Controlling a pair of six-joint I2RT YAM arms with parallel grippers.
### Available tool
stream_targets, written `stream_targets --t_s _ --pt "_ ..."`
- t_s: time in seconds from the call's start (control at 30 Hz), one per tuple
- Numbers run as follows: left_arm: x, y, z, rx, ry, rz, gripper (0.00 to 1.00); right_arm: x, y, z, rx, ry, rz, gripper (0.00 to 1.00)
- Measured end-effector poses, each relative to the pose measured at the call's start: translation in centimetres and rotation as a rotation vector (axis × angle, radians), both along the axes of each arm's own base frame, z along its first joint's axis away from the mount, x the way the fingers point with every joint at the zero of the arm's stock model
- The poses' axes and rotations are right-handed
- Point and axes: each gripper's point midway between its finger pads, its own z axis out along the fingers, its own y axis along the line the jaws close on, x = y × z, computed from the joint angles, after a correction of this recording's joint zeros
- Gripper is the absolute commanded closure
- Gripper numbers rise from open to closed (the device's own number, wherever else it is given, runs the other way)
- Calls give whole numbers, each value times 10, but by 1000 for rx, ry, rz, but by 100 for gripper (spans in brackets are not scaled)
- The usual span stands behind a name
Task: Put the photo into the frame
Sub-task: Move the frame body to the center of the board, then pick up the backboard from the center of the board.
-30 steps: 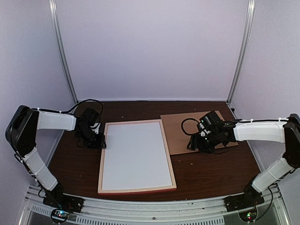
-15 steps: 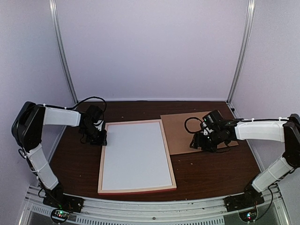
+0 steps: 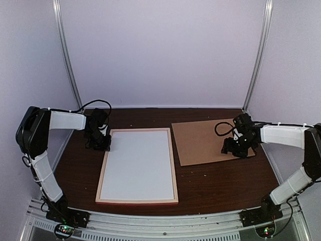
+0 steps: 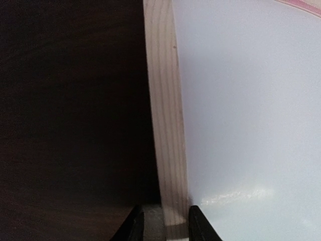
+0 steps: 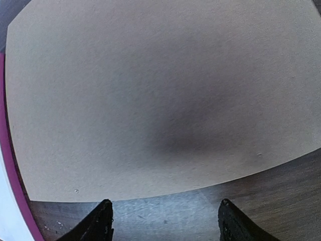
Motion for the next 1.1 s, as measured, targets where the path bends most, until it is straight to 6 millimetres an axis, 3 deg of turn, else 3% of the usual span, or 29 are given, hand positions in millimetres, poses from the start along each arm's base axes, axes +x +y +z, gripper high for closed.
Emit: stream_targets --t_s 0.17,0.4,0.43,0.47,0.6,0.7,0.97,1.1 --pt "11 24 5 15 -7 54 60 16 -47 11 -70 -24 -77 27" --pt "27 22 25 -10 -62 48 5 40 -122 26 -133 -44 -218 24" --pt "26 19 29 -15 -69 37 3 42 -125 25 -136 -42 -217 24" --pt "26 15 34 -23 -80 24 2 43 -142 23 -138 -34 -258 24" --pt "25 -13 64 -123 -143 -25 2 49 -168 7 -113 14 -306 23" --pt "22 -39 85 -209 -180 -66 2 55 -175 -9 -66 53 -314 23" --pt "4 -136 114 -344 -202 -240 2 71 -169 -31 40 83 -291 27" --pt "-4 -183 109 -370 -184 -313 2 74 -164 -31 72 71 -277 30"
